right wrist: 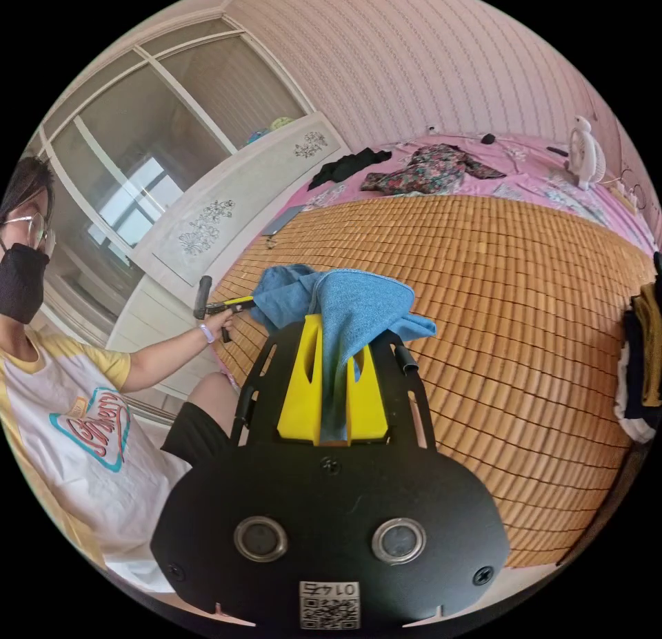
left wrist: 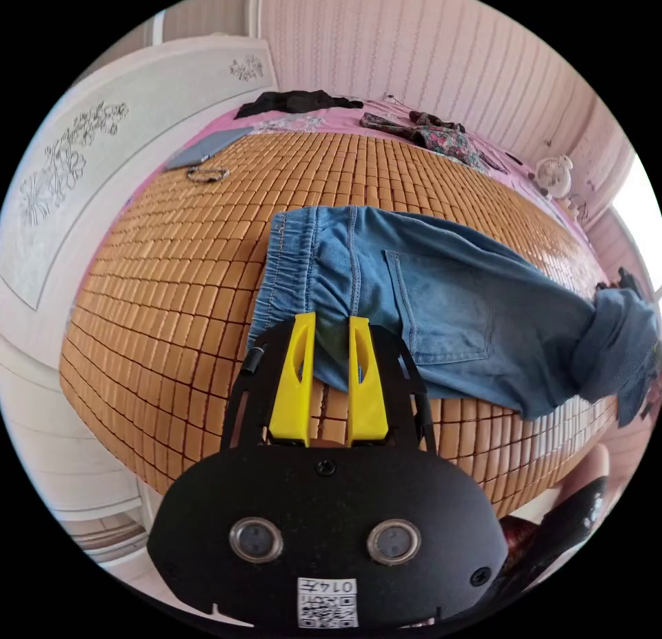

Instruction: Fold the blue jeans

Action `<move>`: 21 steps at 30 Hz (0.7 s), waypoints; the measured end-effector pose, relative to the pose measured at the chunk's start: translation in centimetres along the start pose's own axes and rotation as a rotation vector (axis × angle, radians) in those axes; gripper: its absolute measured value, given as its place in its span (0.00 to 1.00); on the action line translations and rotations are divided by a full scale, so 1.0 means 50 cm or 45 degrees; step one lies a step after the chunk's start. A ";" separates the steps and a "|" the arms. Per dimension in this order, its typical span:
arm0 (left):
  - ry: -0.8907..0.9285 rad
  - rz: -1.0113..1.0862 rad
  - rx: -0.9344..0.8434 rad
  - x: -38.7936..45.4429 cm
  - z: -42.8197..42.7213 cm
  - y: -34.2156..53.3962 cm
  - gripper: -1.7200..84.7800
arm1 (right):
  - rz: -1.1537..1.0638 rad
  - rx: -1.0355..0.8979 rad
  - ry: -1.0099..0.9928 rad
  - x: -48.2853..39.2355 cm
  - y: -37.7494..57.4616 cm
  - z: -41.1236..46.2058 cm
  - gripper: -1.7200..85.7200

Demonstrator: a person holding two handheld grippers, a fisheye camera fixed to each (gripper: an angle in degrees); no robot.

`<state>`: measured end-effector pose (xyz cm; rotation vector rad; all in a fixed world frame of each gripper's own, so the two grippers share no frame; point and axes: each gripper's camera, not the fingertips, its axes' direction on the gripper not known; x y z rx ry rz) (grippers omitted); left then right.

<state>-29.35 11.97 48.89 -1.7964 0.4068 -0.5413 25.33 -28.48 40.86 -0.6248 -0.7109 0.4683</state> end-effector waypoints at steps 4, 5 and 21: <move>-0.014 0.114 -0.084 -0.002 -0.006 -0.008 0.07 | -0.027 -0.160 0.269 0.055 0.002 -0.096 0.04; 0.002 0.109 -0.100 -0.017 -0.008 -0.008 0.06 | -0.063 -0.241 0.332 0.068 0.006 -0.107 0.04; -0.001 -0.249 -0.034 -0.210 -0.123 0.017 0.08 | 0.275 -0.532 0.672 0.207 0.175 -0.077 0.04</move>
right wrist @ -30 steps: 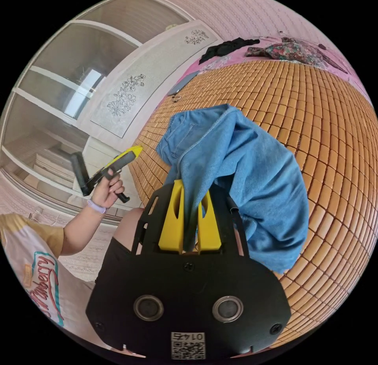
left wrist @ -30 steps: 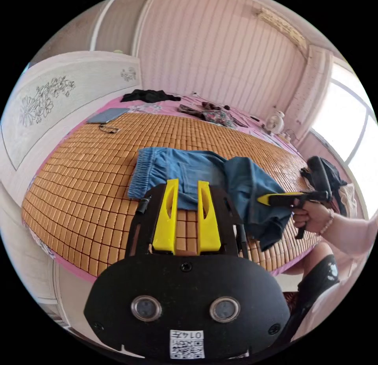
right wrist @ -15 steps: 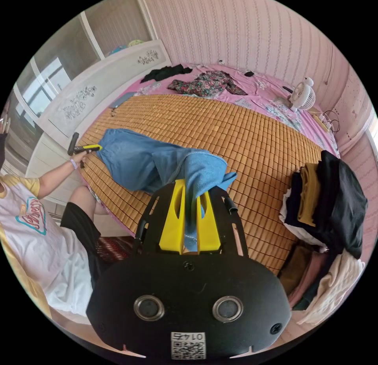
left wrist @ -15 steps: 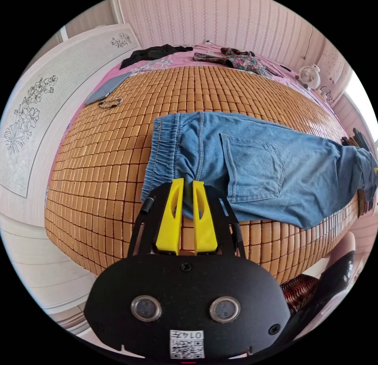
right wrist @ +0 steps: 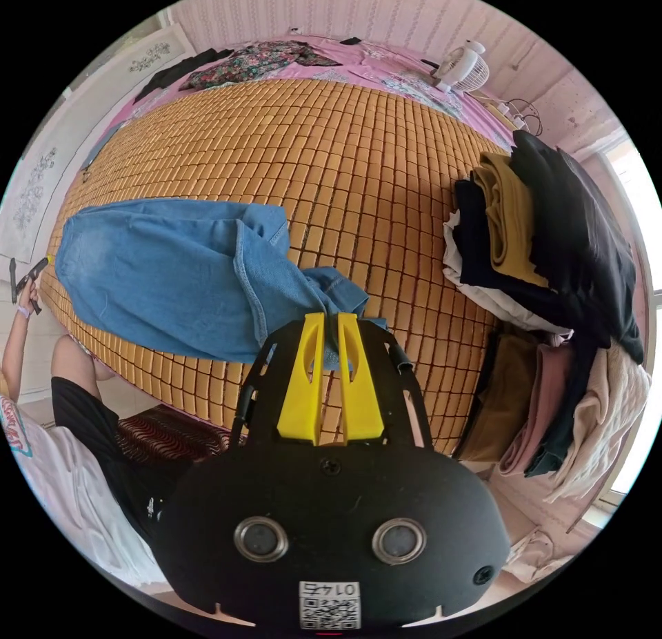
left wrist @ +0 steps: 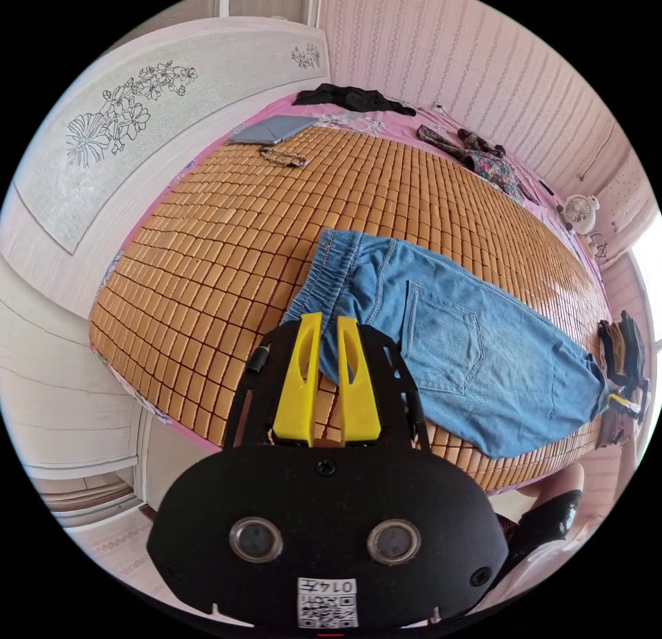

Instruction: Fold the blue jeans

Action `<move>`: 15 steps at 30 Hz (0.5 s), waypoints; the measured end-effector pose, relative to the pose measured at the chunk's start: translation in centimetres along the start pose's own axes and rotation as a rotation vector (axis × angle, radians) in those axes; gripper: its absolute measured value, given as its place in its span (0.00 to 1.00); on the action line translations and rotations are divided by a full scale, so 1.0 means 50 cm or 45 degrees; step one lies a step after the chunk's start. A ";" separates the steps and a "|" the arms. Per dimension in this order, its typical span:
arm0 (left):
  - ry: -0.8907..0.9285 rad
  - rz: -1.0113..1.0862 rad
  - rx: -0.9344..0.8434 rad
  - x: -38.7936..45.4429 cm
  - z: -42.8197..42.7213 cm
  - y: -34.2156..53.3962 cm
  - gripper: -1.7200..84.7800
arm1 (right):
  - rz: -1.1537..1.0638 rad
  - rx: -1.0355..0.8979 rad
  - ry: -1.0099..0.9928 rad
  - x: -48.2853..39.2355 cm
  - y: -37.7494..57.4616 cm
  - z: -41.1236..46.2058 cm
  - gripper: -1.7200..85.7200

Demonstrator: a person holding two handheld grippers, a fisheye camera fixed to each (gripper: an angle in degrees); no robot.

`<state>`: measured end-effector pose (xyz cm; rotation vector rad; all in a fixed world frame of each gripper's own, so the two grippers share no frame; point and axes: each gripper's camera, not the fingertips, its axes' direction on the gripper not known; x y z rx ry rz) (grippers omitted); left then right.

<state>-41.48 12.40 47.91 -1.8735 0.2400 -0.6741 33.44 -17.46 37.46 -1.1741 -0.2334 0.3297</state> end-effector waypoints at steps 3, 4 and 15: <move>0.073 -0.010 0.059 0.000 -0.008 -0.029 0.08 | 0.020 0.113 -0.069 0.023 0.023 -0.036 0.03; 0.095 -0.006 0.059 0.008 0.002 -0.044 0.08 | 0.023 0.132 -0.084 0.026 0.027 -0.042 0.03; 0.003 0.007 -0.137 0.058 0.089 -0.140 0.03 | 0.008 0.491 -0.020 0.045 0.172 -0.134 0.03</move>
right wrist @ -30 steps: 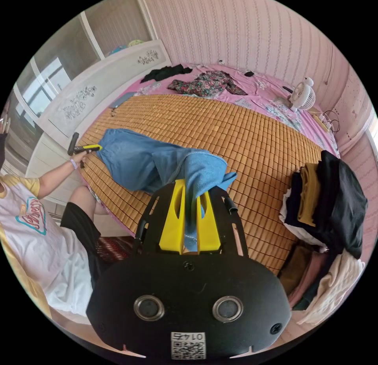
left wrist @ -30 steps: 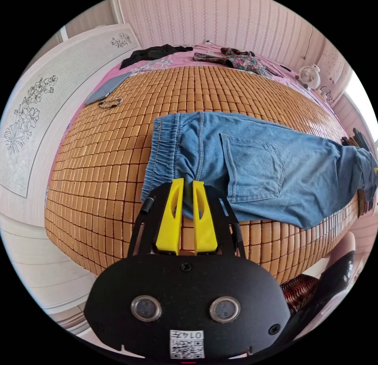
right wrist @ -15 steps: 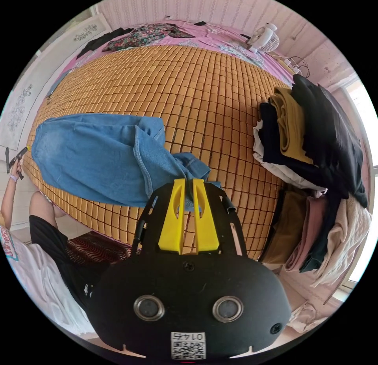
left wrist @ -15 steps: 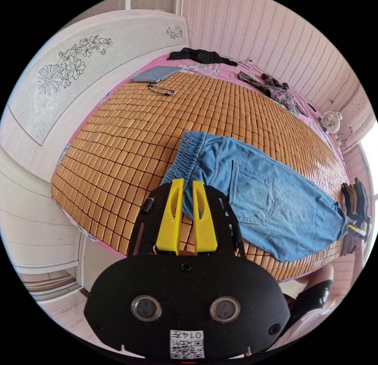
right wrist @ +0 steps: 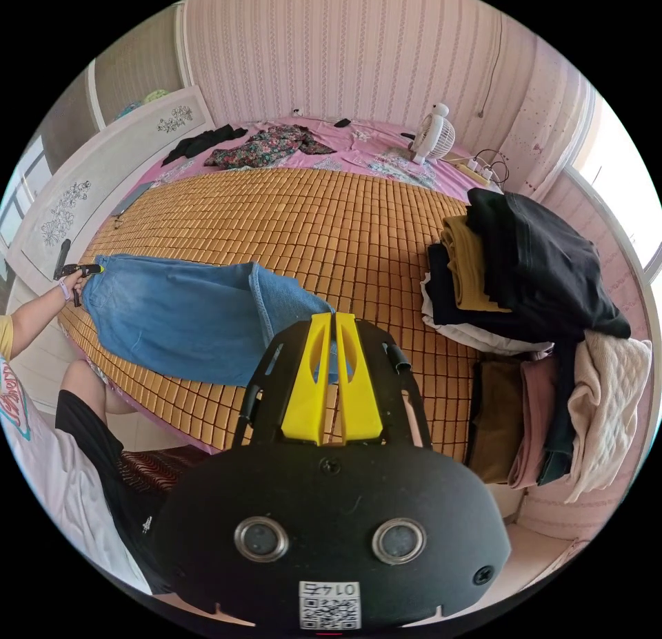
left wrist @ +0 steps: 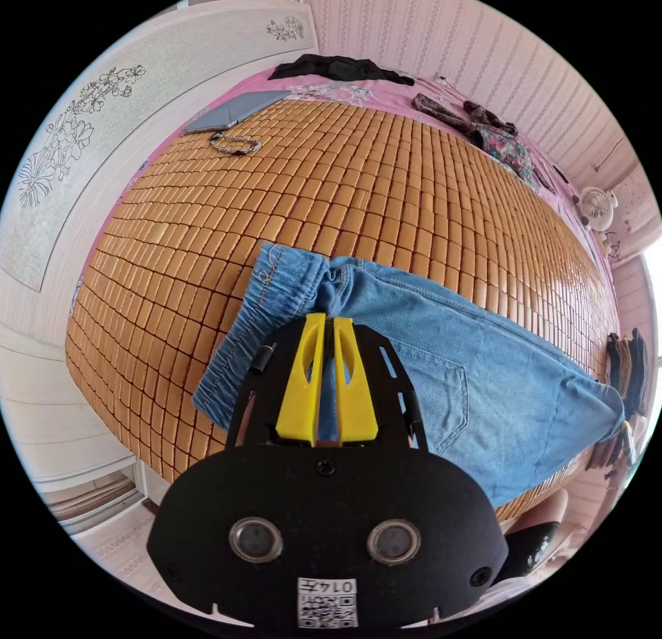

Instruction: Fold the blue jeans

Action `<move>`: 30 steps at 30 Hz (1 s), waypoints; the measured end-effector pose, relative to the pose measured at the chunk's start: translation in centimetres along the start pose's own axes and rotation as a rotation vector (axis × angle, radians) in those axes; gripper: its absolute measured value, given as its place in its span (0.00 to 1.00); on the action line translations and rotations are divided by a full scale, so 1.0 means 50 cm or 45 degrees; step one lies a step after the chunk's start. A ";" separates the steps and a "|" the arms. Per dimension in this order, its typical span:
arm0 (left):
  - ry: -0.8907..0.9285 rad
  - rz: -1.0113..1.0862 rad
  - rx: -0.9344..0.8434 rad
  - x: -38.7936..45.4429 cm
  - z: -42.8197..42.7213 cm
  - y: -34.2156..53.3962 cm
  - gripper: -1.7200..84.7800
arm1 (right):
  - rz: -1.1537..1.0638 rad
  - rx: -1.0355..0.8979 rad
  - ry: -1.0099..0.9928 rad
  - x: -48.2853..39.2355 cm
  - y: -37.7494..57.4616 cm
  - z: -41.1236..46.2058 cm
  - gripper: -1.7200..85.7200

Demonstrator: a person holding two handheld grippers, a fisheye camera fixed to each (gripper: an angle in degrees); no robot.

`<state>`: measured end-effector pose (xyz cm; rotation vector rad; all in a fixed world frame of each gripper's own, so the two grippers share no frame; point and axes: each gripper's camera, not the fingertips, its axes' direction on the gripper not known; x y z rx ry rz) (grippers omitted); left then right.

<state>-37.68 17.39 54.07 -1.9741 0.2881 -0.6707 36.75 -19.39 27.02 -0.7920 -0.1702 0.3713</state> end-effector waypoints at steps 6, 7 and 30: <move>0.297 -0.024 0.394 -0.124 -0.195 0.136 0.02 | -0.053 0.097 -0.108 0.025 0.158 -0.046 0.03; 0.322 -0.032 0.444 -0.157 -0.222 0.190 0.02 | -0.029 0.063 -0.128 0.031 0.175 -0.041 0.03; 0.026 0.038 0.078 -0.124 -0.032 0.082 0.09 | 0.324 -0.278 -0.298 0.195 0.027 0.176 0.04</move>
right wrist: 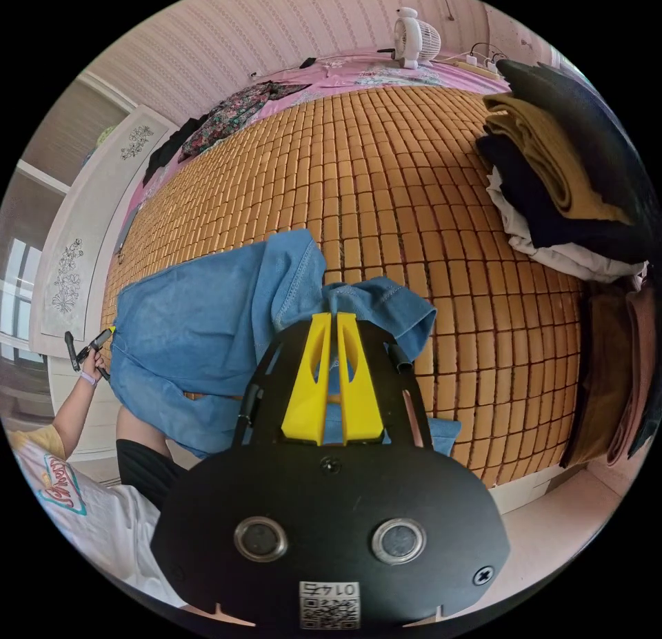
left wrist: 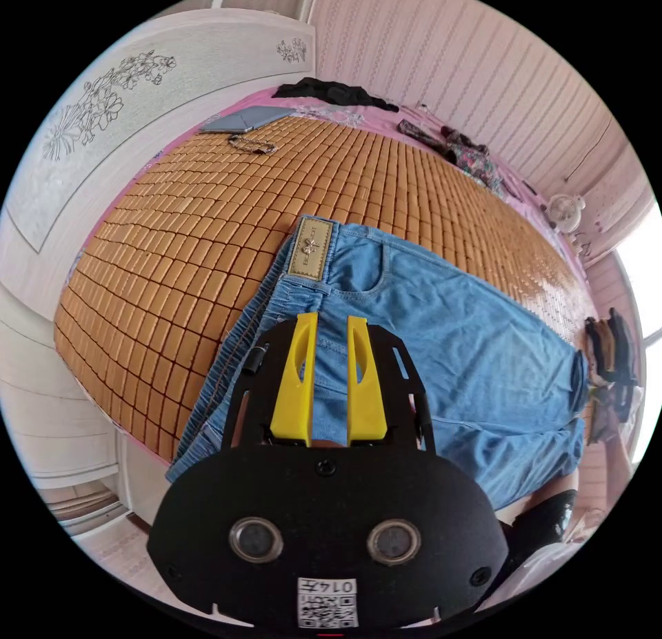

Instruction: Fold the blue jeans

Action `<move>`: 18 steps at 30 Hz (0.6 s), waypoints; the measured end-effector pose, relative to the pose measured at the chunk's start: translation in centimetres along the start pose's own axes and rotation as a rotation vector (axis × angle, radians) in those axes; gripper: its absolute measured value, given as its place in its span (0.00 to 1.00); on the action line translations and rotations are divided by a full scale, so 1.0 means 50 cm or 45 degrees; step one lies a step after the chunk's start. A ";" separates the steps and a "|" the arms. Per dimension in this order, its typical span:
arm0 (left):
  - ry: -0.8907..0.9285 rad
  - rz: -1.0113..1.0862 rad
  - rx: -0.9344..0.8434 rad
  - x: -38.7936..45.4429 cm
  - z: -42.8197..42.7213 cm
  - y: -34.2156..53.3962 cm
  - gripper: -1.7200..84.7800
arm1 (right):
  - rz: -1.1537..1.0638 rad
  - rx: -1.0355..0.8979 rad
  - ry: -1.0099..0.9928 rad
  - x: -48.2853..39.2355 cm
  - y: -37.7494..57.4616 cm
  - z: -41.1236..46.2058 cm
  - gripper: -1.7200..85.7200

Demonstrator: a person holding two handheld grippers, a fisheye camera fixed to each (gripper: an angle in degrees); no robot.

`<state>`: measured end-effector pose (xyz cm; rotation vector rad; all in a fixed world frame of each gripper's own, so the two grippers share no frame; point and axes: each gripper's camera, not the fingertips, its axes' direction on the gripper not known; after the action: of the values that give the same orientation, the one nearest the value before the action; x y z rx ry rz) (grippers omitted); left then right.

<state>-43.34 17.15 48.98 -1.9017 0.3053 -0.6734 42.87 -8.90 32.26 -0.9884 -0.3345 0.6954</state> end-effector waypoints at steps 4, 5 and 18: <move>-0.068 0.019 0.007 0.003 0.032 -0.031 0.09 | 0.135 0.302 -0.080 0.080 -0.021 -0.134 0.04; -0.046 -0.007 0.009 -0.003 0.035 -0.035 0.09 | 0.221 0.395 -0.100 0.116 -0.027 -0.166 0.04; -0.085 0.024 -0.006 0.015 0.062 -0.058 0.09 | 0.291 0.239 0.038 0.201 0.027 -0.042 0.15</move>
<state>-41.19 20.37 50.90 -1.9190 0.2824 -0.5953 50.93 -3.03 29.53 -0.8641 -0.1271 0.9014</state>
